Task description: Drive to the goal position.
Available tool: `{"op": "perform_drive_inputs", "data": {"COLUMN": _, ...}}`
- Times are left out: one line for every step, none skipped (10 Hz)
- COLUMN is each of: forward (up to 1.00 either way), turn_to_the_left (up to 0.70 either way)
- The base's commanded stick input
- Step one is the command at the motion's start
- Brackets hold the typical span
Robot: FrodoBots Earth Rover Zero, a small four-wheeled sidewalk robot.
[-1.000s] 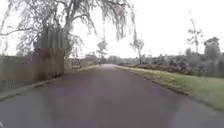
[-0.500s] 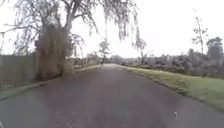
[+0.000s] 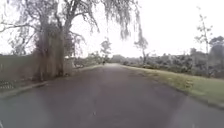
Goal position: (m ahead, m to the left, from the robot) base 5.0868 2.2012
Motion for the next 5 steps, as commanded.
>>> {"op": "perform_drive_inputs", "data": {"forward": 0.70, "turn_to_the_left": 0.00}}
{"op": "perform_drive_inputs", "data": {"forward": 0.70, "turn_to_the_left": 0.00}}
{"op": "perform_drive_inputs", "data": {"forward": 0.70, "turn_to_the_left": 0.00}}
{"op": "perform_drive_inputs", "data": {"forward": 0.70, "turn_to_the_left": 0.00}}
{"op": "perform_drive_inputs", "data": {"forward": 0.70, "turn_to_the_left": 0.00}}
